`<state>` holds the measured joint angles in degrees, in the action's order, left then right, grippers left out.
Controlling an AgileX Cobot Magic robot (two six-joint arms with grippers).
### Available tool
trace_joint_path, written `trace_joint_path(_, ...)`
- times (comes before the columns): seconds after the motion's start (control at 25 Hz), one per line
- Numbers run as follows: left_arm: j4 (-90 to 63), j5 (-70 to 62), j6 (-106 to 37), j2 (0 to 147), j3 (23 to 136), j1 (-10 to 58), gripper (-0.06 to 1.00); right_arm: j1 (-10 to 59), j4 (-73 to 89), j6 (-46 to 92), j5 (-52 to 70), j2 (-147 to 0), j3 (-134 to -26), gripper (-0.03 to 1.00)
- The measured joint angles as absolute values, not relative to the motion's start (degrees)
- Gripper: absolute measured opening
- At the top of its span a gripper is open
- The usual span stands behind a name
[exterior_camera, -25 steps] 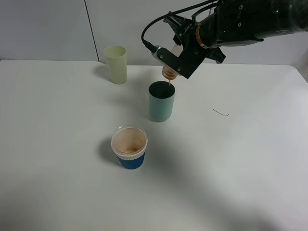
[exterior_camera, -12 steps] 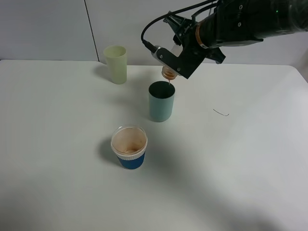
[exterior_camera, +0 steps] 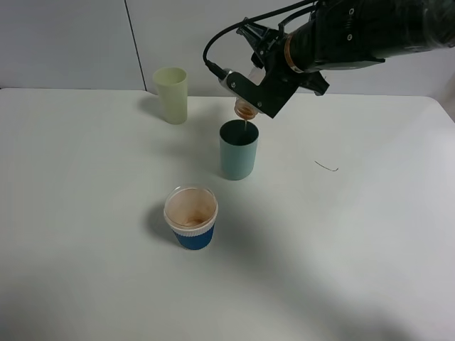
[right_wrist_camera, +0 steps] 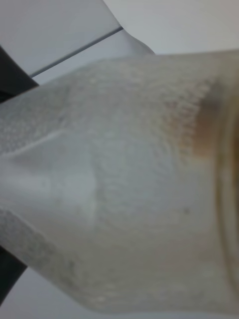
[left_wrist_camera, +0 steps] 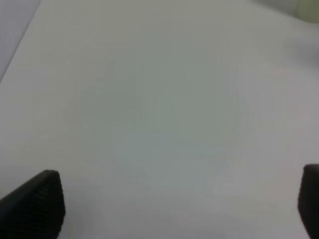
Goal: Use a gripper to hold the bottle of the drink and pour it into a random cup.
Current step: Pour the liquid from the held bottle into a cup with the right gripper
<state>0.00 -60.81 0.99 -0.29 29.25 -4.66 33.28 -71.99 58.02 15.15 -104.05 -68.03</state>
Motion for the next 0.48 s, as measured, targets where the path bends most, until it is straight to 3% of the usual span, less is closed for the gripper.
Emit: trace_joint_path(0.48, 0.00, -60.81, 0.99, -0.29, 29.25, -4.66, 0.93, 34.77, -71.19, 58.68, 18.25, -104.05, -69.20, 0.37)
